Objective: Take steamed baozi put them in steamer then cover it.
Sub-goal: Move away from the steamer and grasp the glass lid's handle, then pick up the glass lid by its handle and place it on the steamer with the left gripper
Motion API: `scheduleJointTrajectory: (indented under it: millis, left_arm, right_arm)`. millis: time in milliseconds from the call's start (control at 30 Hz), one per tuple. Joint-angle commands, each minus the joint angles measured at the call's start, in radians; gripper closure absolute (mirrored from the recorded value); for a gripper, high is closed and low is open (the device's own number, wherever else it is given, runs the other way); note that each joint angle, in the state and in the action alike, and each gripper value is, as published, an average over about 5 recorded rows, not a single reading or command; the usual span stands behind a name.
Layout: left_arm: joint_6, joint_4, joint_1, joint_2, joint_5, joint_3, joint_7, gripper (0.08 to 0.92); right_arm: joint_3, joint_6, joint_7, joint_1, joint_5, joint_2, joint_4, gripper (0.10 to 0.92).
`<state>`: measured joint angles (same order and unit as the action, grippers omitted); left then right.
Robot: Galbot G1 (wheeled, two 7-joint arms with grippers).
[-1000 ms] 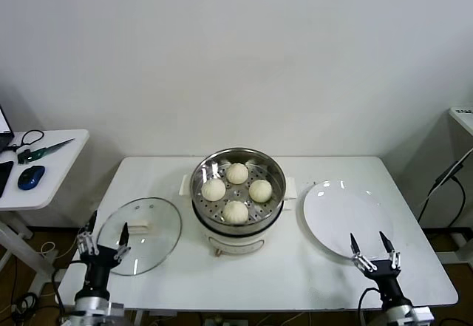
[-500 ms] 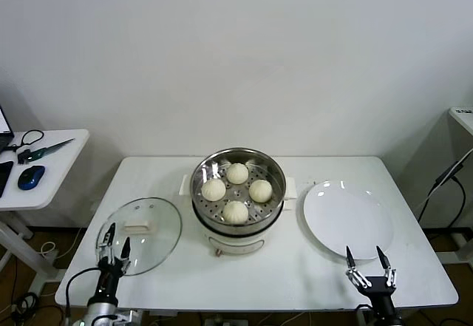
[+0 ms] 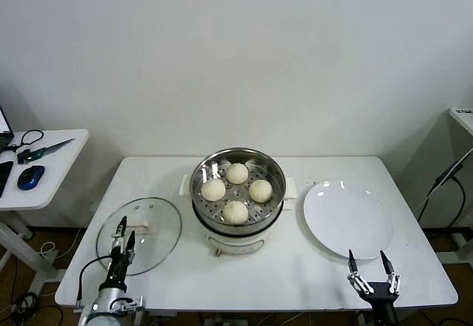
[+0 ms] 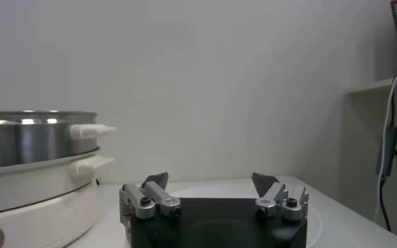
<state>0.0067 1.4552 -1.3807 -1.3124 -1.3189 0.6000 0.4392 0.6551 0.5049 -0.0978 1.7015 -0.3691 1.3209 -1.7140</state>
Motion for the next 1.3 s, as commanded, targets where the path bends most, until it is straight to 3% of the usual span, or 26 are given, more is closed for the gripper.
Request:
scheduleJointTrajectory:
  millis: [33, 367, 1067, 1167, 1300]
  left_arm:
    - [0.006, -0.059, 0.048, -0.008, -0.049, 0.001, 0.013, 0.177]
    - [0.010, -0.124, 0.123, 0.003, -0.061, -0.011, 0.002, 0.203]
    - [-0.012, -0.169, 0.131, 0.016, -0.099, -0.008, 0.002, 0.793]
    - [-0.012, -0.167, 0.129, 0.015, -0.099, -0.008, 0.002, 0.851]
    - [-0.010, -0.141, 0.124, 0.015, -0.089, -0.004, 0.000, 0.861]
  right_arm:
    - [0.001, 0.012, 0.003, 0.013, 0.005, 0.013, -0.008, 0.203]
    - [0.001, 0.018, 0.003, 0.013, 0.011, 0.016, -0.003, 0.203]
    - [0.000, 0.020, 0.003, 0.006, 0.007, 0.020, -0.005, 0.203]
    - [-0.001, 0.019, 0.002, 0.007, 0.009, 0.020, -0.008, 0.203]
    - [-0.001, 0.017, 0.001, 0.008, 0.014, 0.019, -0.010, 0.203]
